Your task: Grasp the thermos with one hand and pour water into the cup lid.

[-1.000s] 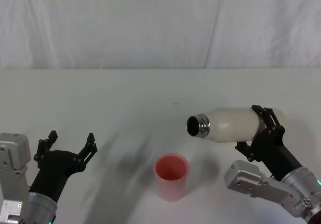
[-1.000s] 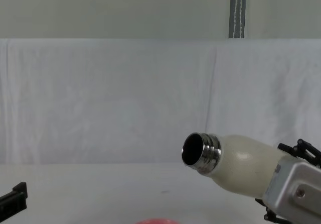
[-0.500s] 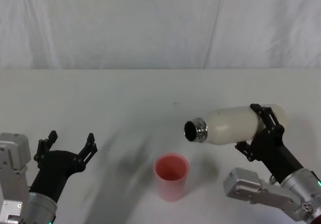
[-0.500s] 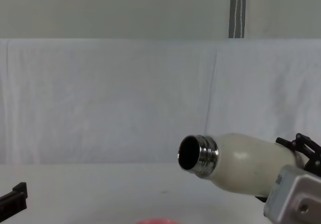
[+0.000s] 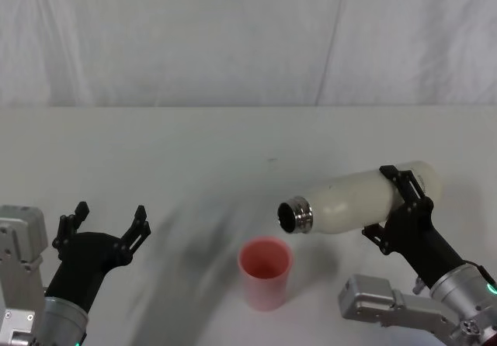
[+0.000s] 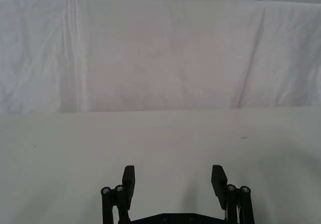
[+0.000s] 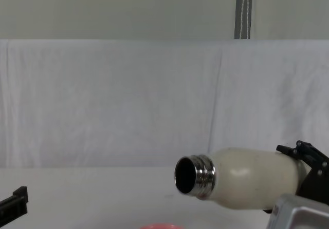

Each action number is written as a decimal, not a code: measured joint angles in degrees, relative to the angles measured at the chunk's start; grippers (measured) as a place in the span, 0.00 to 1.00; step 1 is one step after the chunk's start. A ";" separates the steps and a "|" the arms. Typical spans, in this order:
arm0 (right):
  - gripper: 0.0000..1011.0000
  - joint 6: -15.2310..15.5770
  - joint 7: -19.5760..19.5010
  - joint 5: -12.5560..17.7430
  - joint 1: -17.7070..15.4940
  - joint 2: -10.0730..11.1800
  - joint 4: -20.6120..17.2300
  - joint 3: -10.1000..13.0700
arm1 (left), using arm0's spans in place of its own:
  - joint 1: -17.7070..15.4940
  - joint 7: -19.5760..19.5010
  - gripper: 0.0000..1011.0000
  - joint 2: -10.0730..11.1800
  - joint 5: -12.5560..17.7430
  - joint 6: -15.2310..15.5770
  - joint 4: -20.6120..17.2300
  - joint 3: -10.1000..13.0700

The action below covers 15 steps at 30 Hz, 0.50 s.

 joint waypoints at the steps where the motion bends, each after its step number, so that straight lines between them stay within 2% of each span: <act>1: 0.94 0.00 0.00 0.00 0.00 0.00 0.00 0.00 | 0.00 0.00 0.99 0.00 0.00 0.00 0.00 0.00; 15: 0.94 1.04 -1.30 -2.69 0.96 0.69 0.68 -1.64 | 0.00 0.00 0.99 0.00 0.00 0.00 0.00 0.00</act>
